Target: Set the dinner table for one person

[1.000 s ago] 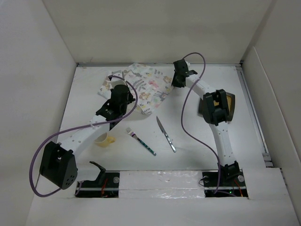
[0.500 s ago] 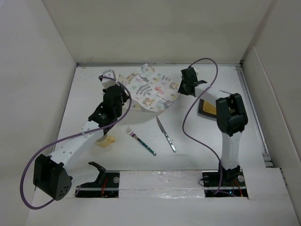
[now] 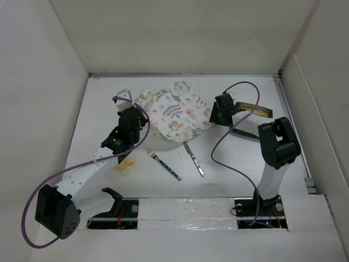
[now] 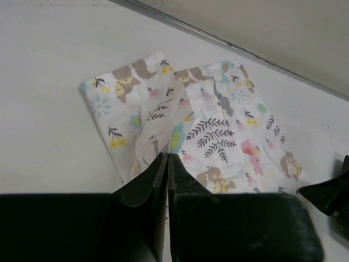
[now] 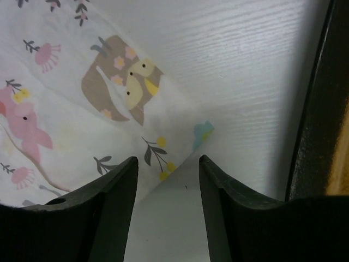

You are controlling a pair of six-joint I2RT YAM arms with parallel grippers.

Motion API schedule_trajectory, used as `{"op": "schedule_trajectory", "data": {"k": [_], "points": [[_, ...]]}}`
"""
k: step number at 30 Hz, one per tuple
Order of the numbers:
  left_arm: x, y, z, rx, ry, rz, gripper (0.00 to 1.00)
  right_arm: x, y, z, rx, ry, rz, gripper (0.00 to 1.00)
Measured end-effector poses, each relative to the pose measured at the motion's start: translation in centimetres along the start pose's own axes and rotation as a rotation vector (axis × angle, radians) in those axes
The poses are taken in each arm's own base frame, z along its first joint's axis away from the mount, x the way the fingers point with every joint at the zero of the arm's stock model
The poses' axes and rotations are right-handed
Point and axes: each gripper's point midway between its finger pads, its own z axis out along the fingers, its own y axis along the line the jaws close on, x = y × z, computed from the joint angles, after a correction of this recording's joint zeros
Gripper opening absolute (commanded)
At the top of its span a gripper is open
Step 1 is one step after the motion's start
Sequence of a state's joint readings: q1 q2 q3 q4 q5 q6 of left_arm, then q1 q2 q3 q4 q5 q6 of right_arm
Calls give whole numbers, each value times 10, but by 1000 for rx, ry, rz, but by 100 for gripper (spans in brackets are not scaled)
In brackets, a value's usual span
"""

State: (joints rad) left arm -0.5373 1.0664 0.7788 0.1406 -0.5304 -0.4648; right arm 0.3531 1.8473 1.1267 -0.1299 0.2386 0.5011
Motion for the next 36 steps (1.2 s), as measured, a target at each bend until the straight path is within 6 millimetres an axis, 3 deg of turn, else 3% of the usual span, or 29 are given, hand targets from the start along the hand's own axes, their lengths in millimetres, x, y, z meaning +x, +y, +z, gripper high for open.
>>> {"op": "schedule_trajectory", "data": {"k": [10, 25, 28, 32, 34, 36], "points": [[8, -1, -1, 28, 2, -24, 0, -19, 16, 12, 4, 27, -13, 48], [0, -7, -8, 86, -36, -62, 0, 7, 4, 7, 88, 110, -31, 53], [1, -8, -10, 93, -36, -62, 0, 8, 7, 8, 71, 118, -14, 40], [-1, -8, -11, 97, -44, -66, 0, 7, 10, 12, 46, 106, 29, 8], [-2, -8, -11, 99, -47, -69, 0, 6, 11, 12, 39, 87, 49, 0], [-2, -8, -11, 100, -50, -71, 0, 6, 10, 11, 44, 76, 61, 0]]}}
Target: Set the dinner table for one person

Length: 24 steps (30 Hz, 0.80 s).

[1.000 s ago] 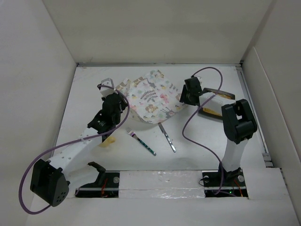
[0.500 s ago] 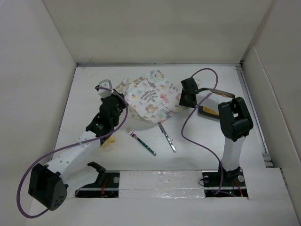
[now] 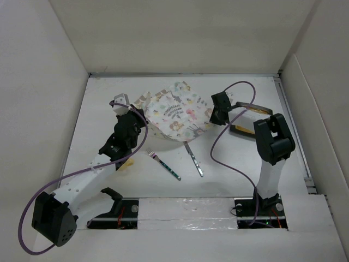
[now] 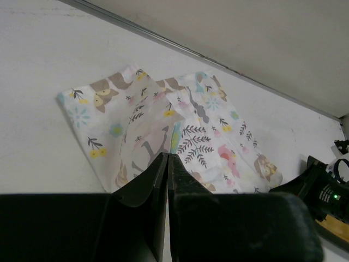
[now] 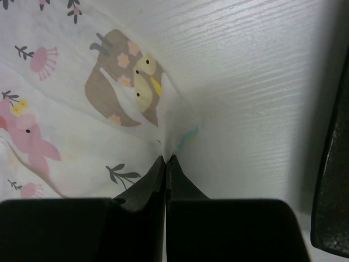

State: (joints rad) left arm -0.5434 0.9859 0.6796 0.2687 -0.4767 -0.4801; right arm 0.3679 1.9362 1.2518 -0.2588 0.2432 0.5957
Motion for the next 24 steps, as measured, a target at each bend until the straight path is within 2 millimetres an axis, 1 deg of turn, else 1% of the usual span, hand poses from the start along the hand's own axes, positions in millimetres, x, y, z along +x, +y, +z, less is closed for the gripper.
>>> {"op": "schedule_trajectory", "data": {"k": [3, 5, 6, 7, 9, 11, 12, 13, 15, 17, 18, 19, 21, 23, 24], "points": [[-2, 2, 1, -13, -11, 5, 0, 1, -4, -9, 18, -20, -5, 0], [-4, 2, 2, -21, -13, 11, 0, -10, -2, -26, 16, -66, -13, 0], [-8, 0, 4, -26, -17, 16, 0, -18, 0, -36, 13, -94, -20, 0], [-16, -4, 6, -27, -27, 18, 0, -28, 4, -52, -3, -132, -27, 0], [-42, -17, 10, -19, -69, 4, 0, -57, 14, -93, -46, -235, -35, 0], [-76, -32, 12, 4, -126, -23, 0, -90, 23, -146, -109, -360, -32, 0], [-98, -38, 11, 14, -164, -39, 0, -107, 25, -176, -141, -426, -25, 0], [-115, -42, 9, 18, -196, -54, 0, -125, 26, -206, -171, -496, -12, 0], [-154, -51, 3, 34, -266, -82, 0, -154, 21, -265, -224, -624, 15, 0], [-185, -58, -7, 53, -325, -103, 0, -172, 10, -320, -269, -732, 45, 0], [-197, -62, -13, 65, -348, -112, 0, -177, 5, -342, -290, -772, 56, 0], [-206, -63, -20, 74, -366, -119, 0, -180, -1, -362, -308, -807, 65, 0], [-216, -63, -32, 84, -389, -127, 0, -183, -10, -390, -334, -854, 76, 0], [-222, -60, -40, 84, -403, -131, 0, -184, -17, -406, -346, -880, 79, 0], [-225, -57, -41, 77, -410, -133, 0, -184, -19, -410, -347, -887, 77, 0]]}}
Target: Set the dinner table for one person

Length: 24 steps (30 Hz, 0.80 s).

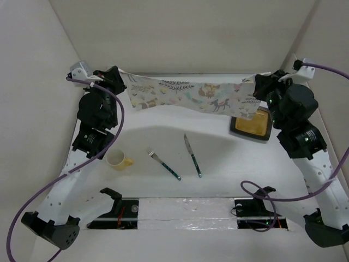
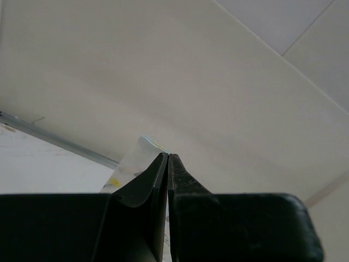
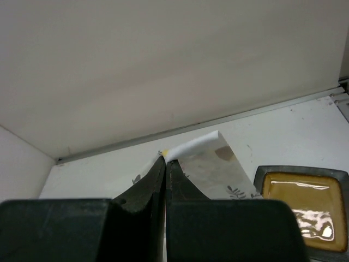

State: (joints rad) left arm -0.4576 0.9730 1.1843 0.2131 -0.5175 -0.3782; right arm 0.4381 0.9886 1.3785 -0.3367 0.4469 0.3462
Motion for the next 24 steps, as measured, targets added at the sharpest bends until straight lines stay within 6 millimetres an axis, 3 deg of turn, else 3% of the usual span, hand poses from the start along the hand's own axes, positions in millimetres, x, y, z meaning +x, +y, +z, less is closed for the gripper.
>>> {"op": "schedule_trajectory", "data": {"k": [3, 6, 8, 12, 15, 17, 19, 21, 24], "points": [[1, 12, 5, -33, -8, 13, 0, 0, -5, 8, 17, 5, -18, 0], [29, 34, 19, -93, 33, 52, 0, 20, -12, 34, 43, 60, -52, 0], [51, 49, 34, -135, 72, 79, 0, 38, -16, 61, 61, 113, -78, 0], [117, 89, 69, -215, 225, 144, 0, 85, -19, 121, 70, 238, -115, 0], [141, 108, 95, -266, 307, 181, 0, 110, -18, 155, 58, 310, -124, 0], [136, 106, 109, -266, 311, 183, 0, 110, -10, 172, 37, 326, -120, 0], [119, 95, 118, -240, 289, 169, 0, 99, 0, 184, 11, 306, -110, 0], [93, 79, 123, -204, 238, 146, 0, 84, 10, 186, -18, 277, -100, 0], [63, 66, 115, -164, 174, 115, 0, 67, 19, 175, -62, 239, -86, 0]]}}
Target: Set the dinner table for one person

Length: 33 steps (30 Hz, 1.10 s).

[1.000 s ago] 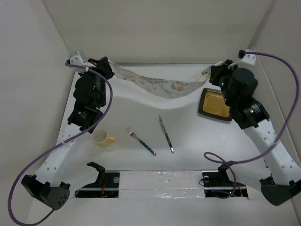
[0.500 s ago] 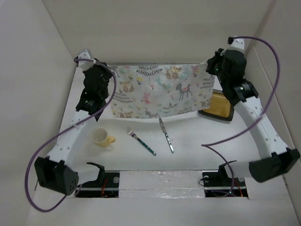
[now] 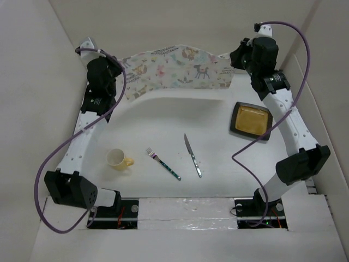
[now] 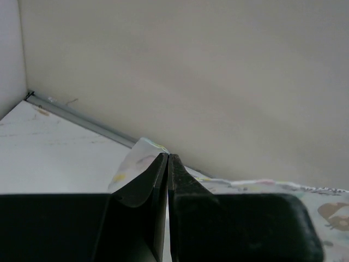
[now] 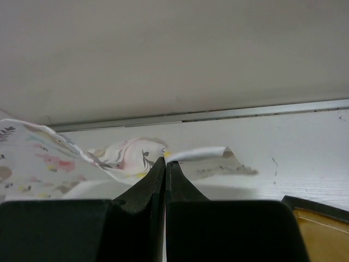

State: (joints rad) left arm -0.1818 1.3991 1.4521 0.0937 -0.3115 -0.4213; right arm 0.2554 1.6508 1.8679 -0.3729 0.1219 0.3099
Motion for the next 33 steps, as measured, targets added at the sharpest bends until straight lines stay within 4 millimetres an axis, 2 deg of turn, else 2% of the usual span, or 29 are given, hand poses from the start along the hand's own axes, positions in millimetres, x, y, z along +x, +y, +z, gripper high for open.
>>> {"op": "schedule_trajectory", "data": {"k": [1, 3, 5, 7, 12, 14, 16, 20, 24, 27, 30, 33], "points": [[-2, 1, -3, 3, -7, -6, 0, 0, 1, -6, -12, -5, 3, 0], [4, 11, -26, 16, -20, -39, 0, 10, 0, -16, -33, -8, 10, 0], [31, 31, -45, 7, 6, -64, 0, 40, -7, -23, -42, 31, 21, 0], [73, 55, -59, -18, 63, -91, 0, 83, -18, -22, -39, 89, 35, 0], [198, 123, -87, -143, 291, -109, 0, 232, -61, -21, 40, 378, 51, 0], [233, 143, -100, -188, 367, -111, 0, 280, -76, -28, 77, 482, 51, 0], [253, 153, -106, -209, 410, -119, 0, 311, -85, -36, 103, 547, 52, 0], [269, 161, -110, -224, 429, -134, 0, 338, -92, -46, 114, 578, 61, 0], [277, 167, -115, -229, 433, -136, 0, 352, -97, -55, 118, 591, 64, 0], [279, 173, -121, -238, 434, -132, 0, 365, -104, -69, 130, 608, 64, 0], [276, 178, -128, -241, 417, -126, 0, 366, -106, -80, 130, 608, 64, 0], [272, 180, -128, -252, 397, -112, 0, 354, -102, -82, 113, 577, 69, 0]]}}
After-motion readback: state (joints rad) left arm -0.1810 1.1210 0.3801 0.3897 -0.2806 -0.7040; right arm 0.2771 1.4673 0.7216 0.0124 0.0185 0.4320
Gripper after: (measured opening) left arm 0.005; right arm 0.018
